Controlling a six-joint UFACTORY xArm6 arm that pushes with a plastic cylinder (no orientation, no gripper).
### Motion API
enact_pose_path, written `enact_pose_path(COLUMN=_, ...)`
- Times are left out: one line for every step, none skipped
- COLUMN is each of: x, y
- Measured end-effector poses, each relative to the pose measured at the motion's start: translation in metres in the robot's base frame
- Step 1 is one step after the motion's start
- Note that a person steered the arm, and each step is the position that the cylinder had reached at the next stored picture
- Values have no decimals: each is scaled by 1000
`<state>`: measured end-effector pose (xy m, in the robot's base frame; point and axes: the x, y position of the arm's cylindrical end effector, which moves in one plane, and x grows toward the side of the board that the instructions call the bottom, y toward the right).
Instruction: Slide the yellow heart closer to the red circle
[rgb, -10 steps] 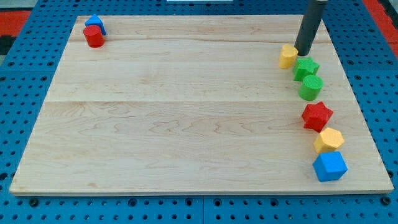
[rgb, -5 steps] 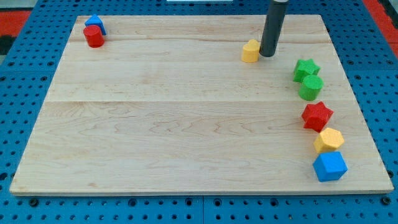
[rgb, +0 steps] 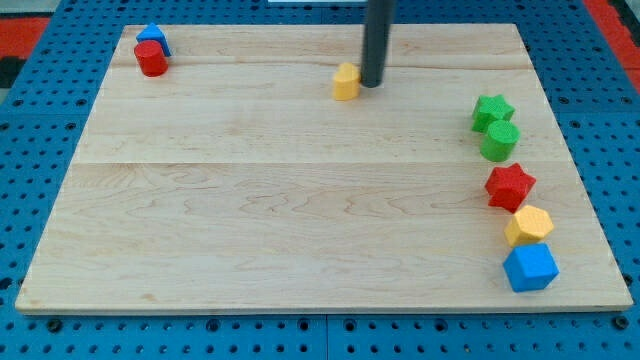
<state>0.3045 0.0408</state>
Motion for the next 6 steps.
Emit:
enact_pose_path(x=-5, y=-41)
enact_pose_path(x=-3, y=-71)
enact_pose_path(x=15, y=-75)
enact_pose_path(x=10, y=-113)
enact_pose_path(x=5, y=-161)
enact_pose_path(x=6, y=-191)
